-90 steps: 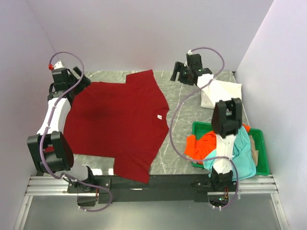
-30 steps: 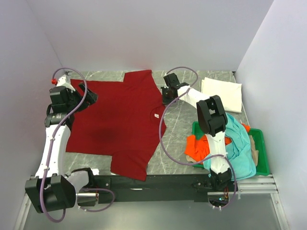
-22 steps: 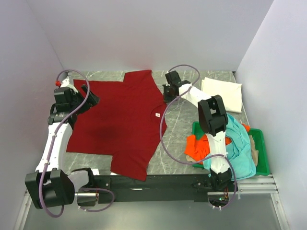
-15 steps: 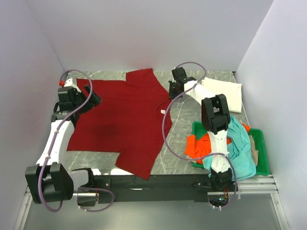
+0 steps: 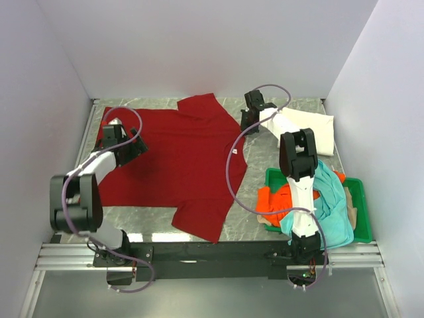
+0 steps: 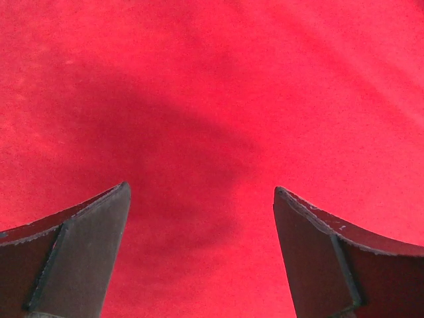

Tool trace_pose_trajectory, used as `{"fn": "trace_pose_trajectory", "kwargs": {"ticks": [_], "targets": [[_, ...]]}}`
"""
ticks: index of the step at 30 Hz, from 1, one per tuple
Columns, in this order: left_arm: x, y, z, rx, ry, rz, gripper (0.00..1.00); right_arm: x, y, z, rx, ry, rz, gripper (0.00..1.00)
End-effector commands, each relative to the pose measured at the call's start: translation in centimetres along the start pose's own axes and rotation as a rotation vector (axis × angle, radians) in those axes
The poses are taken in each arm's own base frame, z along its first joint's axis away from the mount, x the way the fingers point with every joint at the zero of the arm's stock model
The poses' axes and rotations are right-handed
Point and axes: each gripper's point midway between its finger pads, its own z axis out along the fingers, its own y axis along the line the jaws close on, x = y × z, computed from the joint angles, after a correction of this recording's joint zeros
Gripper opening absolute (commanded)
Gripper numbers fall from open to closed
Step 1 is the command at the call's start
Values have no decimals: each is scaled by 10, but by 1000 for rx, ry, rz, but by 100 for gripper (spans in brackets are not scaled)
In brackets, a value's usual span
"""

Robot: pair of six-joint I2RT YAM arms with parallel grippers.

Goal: Fold and stack the t-shirts
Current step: Flatten the tshirt out

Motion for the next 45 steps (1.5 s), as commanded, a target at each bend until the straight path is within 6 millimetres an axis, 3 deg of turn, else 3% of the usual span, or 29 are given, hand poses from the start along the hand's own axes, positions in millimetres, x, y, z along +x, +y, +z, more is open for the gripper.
{"fn": "trace_pose_trajectory", "kwargs": {"ticks": [1,14,17,20,21,23,24,25,27,28,30,31,32,35,36,37,40,45], "targets": [[-29,-5,19,-13,-89,13,95,-21,-16,-9,39,-42,7,0],[-35,-7,58,-23,-52,60,94,-30,-51,-14,89,-56,64,0],[-42,-13,51,-9,-70,71,93,-33,-54,-17,91,-65,69,0],[-51,-17,31,-8,-124,79,94,-37,-57,-22,97,-81,75,0],[-58,-22,16,-1,-160,76,95,-39,-57,-25,96,-86,79,0],[-52,-7,2,-64,-184,39,96,-43,-54,-32,82,-96,81,4],[-53,8,-15,-127,-242,15,96,-45,-53,-36,78,-106,86,25],[-52,16,-25,-161,-273,-10,96,-40,-52,-37,68,-98,89,38],[-47,37,-49,-237,-358,-101,97,-50,-47,-55,49,-149,103,60],[-51,58,-61,-338,-425,-140,97,-41,-43,-56,16,-131,107,63],[-42,78,-78,-425,-463,-231,98,-48,-34,-77,-25,-174,114,65],[-34,90,-81,-472,-472,-255,99,-37,-34,-77,-31,-157,116,65],[-30,100,-84,-514,-493,-305,100,-40,-26,-92,-60,-181,112,66],[-6,126,-85,-602,-451,-408,98,-30,-16,-114,-100,-199,99,65],[3,138,-86,-639,-434,-436,97,-17,-13,-113,-103,-182,89,65],[7,143,-86,-647,-436,-459,96,-18,-9,-126,-111,-208,81,65],[19,156,-87,-637,-435,-531,91,-1,-3,-139,-123,-219,64,65],[26,178,-100,-637,-469,-593,89,25,0,-142,-124,-205,55,63]]}}
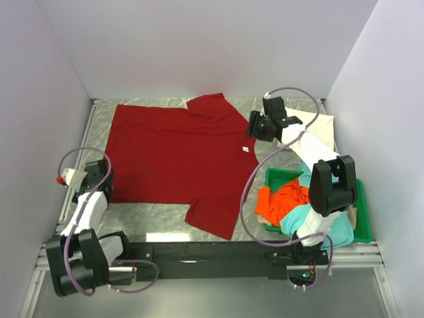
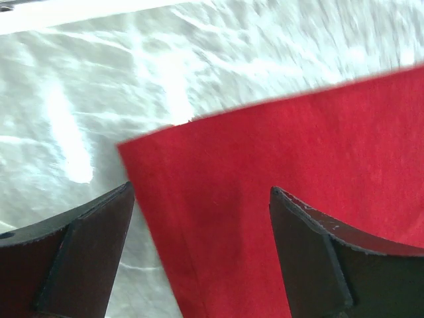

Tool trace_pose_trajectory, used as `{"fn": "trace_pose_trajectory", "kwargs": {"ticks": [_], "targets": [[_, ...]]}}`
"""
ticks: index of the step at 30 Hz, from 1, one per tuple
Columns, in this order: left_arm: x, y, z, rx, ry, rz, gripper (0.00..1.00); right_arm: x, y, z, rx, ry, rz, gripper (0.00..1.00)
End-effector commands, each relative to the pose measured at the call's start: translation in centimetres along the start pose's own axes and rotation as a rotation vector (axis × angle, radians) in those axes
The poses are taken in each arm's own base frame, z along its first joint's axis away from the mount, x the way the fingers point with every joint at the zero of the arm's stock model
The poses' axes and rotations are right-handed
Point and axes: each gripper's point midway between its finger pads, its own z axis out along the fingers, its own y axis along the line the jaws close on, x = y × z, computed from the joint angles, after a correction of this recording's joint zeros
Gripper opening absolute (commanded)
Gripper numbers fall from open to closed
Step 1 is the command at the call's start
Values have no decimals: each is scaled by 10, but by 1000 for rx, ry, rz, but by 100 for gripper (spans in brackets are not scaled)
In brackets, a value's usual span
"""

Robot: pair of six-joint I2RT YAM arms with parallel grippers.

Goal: Fold and stack the t-shirts
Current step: Flatten the tshirt out

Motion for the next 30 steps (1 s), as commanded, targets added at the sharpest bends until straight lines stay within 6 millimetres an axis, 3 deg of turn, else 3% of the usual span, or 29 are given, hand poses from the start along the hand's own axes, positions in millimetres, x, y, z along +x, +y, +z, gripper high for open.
{"fn": "trace_pose_trajectory", "kwargs": {"ticks": [1,6,11,19,27,30], "targets": [[-17,2,1,28,-34,-101,88,7,9,-6,-17,-21,-5,63],[-24,26,16,-14,-8,-144,88,23,18,-9,-16,-7,-24,60],[-24,29,18,-6,-1,-163,81,27,28,-12,-13,-8,-42,60],[-23,33,21,-34,7,-159,60,33,39,-11,-19,0,-56,59],[-22,36,22,-57,13,-160,57,30,42,-14,-32,-4,-62,59],[-21,35,25,-57,27,-152,51,27,46,-16,-45,-10,-62,59]]}}
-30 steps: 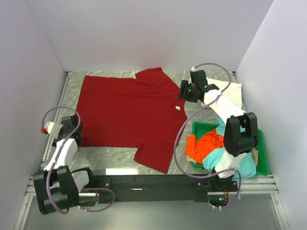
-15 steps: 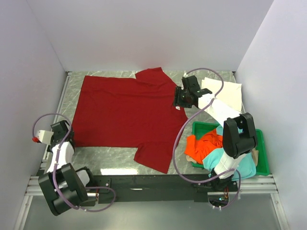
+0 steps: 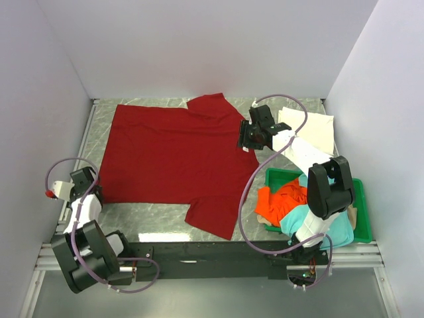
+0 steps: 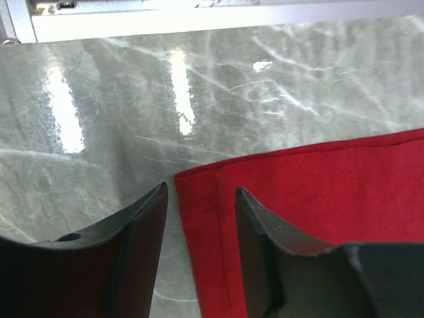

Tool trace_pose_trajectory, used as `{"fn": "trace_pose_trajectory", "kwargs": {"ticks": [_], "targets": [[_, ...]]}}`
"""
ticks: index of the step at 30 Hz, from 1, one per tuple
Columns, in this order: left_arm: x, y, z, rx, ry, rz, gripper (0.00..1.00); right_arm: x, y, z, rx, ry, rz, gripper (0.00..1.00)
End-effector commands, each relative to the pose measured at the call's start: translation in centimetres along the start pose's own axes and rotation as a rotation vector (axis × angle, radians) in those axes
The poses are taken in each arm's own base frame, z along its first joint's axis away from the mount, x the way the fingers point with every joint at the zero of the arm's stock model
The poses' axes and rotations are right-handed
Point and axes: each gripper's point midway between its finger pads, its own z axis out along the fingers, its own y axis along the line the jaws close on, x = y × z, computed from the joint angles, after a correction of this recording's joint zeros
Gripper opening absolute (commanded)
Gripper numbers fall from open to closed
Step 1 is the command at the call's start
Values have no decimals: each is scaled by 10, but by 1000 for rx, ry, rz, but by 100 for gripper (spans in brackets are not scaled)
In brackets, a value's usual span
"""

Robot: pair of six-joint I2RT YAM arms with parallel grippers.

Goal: Fold and stack the t-shirts
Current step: Flatten the tshirt out

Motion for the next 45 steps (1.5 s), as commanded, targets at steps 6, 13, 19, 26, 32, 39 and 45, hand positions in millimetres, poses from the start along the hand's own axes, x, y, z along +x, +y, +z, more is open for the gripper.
{"fn": "trace_pose_trajectory", "kwargs": {"ticks": [6,13,19,26,32,39,45], "targets": [[-4,-8,10,-7,32,11,49,-27,15,-26,-46,-95,-12,59],[-6,-10,13,-2,27,26,56,-24,15,-22,-51,-87,-19,59],[-4,-13,15,8,38,45,51,-19,12,-19,-47,-79,-17,59],[-3,-17,14,41,45,61,1,-23,15,-28,-60,-95,-19,59],[-1,-23,8,91,55,50,1,-15,17,-42,-68,-102,-31,57],[-8,-26,-1,130,17,10,0,44,43,-71,-87,-97,-92,56],[-17,-34,-13,190,-16,-18,1,150,60,-91,-104,2,-153,56]]}}
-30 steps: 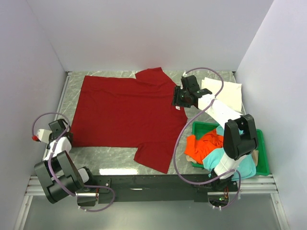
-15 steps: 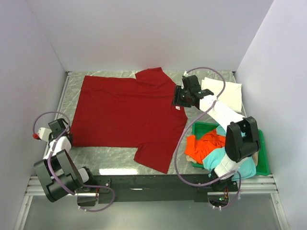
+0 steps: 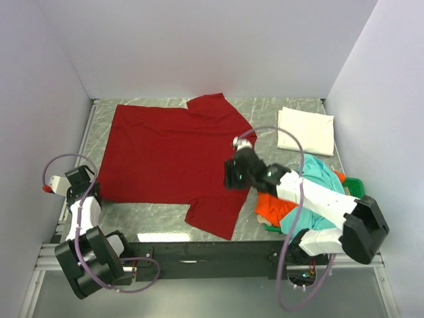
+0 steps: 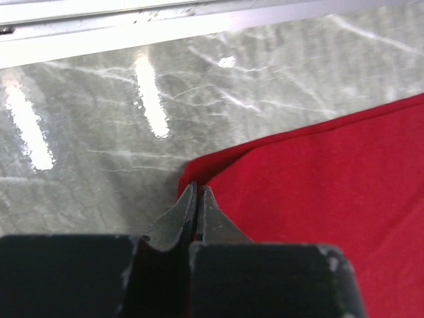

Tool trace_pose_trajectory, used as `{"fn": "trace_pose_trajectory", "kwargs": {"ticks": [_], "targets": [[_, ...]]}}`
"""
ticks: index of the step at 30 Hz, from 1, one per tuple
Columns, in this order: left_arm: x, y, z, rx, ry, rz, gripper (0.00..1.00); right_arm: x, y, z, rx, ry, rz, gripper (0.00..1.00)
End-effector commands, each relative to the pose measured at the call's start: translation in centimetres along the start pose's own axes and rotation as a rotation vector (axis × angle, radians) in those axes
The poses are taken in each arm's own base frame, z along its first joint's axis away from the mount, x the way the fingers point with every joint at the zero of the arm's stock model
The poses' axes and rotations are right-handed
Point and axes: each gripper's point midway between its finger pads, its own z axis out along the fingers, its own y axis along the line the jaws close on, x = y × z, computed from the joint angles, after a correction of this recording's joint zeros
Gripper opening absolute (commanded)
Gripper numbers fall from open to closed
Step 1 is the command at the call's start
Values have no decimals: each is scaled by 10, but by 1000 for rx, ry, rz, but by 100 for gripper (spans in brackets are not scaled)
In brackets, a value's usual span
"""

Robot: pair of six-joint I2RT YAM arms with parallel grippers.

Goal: Fold and stack the t-shirts
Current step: Flatten the tshirt out, then fold the tshirt

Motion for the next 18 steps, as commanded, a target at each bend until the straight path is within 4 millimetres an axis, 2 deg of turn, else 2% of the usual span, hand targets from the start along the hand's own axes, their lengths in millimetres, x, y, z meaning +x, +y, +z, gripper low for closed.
{"fn": "trace_pose_trajectory", "kwargs": {"ticks": [1,2,4,5,8,9,13,18], "targets": [[-9,-11,-7,69,-38,-35,1,39,-3,-11,69,10,50,56],[-10,-12,-8,76,-41,-38,1,65,-4,-15,79,50,27,56],[-10,-15,-11,95,-44,-42,0,89,-6,-18,94,82,71,56],[-11,-16,-11,102,-48,-42,1,109,-6,-23,83,110,51,55],[-11,-19,-13,116,-46,-45,1,136,-1,-32,68,149,82,54],[-10,-19,-12,116,-40,-46,1,147,9,-38,37,166,57,54],[-8,-18,-11,116,-33,-45,1,172,25,-43,3,209,81,53],[-7,-19,-12,124,-26,-45,1,181,48,-41,-29,227,74,53]]}}
